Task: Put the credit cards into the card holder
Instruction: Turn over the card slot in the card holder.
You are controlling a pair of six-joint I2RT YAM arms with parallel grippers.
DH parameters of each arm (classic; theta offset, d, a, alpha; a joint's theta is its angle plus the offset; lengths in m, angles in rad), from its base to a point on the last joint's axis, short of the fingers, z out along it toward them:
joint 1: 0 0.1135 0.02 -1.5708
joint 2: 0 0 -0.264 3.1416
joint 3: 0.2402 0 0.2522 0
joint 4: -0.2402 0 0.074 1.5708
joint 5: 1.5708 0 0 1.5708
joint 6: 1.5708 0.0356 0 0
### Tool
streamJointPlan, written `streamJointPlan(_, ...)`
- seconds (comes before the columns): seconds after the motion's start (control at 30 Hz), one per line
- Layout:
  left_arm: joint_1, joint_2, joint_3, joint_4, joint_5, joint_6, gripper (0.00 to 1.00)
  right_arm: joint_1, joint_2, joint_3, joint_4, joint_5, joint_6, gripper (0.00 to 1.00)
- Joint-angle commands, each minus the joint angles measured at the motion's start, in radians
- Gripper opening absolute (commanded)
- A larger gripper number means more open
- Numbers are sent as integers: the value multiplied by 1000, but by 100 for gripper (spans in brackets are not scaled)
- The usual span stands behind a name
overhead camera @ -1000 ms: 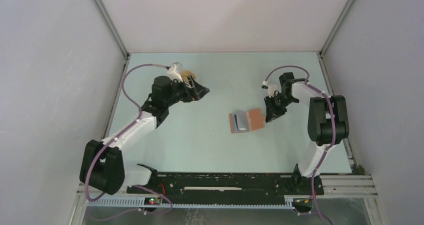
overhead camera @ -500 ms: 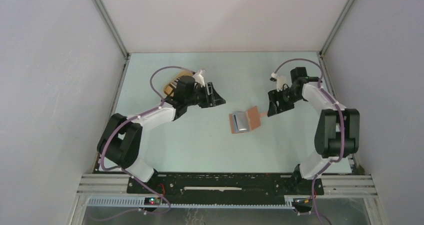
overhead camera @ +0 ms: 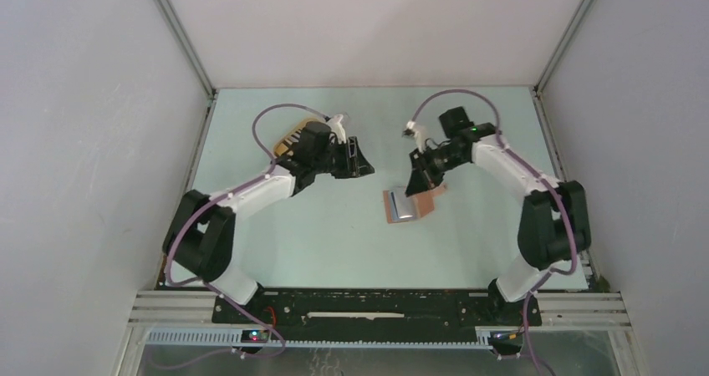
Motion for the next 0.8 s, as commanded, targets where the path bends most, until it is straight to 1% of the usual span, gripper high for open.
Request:
streamJointPlan(0.0, -60, -216, 87, -144, -234, 201, 52, 47, 87, 4, 52, 202, 83, 14)
streamJointPlan(0.07, -81, -319, 78, -162, -342, 265, 55, 50, 108, -11, 75, 298, 101, 11)
streamJointPlan(0.17, -87, -445, 50, -156, -465, 319, 67, 51, 137, -33, 111, 416, 123, 10)
streamJointPlan(0.2, -85, -478, 35, -141, -488, 334, 73, 51, 153, -35, 117, 447, 129, 10)
streamJointPlan(0.23, -83, -507, 10, -113, -505, 346, 83, 52, 170, -37, 122, 475, 133, 10)
streamJointPlan(0.27, -79, -529, -19, -78, -535, 338, 96, 52, 186, -37, 124, 496, 134, 10)
streamJointPlan(0.3, -72, -548, -55, -43, -555, 306, 100, 52, 202, -38, 126, 514, 135, 11)
streamJointPlan(0.33, -56, -559, -89, 3, -545, 262, 100, 53, 218, -38, 126, 527, 136, 11)
streamJointPlan(0.4, -4, -553, -137, 66, -432, 175, 100, 53, 240, -38, 123, 543, 134, 13)
streamJointPlan(0.43, 16, -538, -148, 77, -366, 133, 100, 53, 250, -38, 120, 546, 132, 16)
streamJointPlan(0.53, 21, -454, -161, 85, -273, 55, 98, 52, 279, -37, 116, 553, 127, 19)
streamJointPlan(0.57, 13, -422, -167, 94, -251, 19, 95, 51, 291, -37, 113, 555, 122, 20)
streamJointPlan(0.63, -4, -345, -176, 123, -203, -34, 86, 51, 298, -31, 119, 560, 127, 21)
streamJointPlan(0.7, -31, -261, -167, 141, -149, -83, 78, 53, 308, -17, 106, 557, 128, 21)
streamJointPlan(0.77, -59, -188, -144, 149, -112, -106, 73, 53, 310, -15, 97, 551, 127, 21)
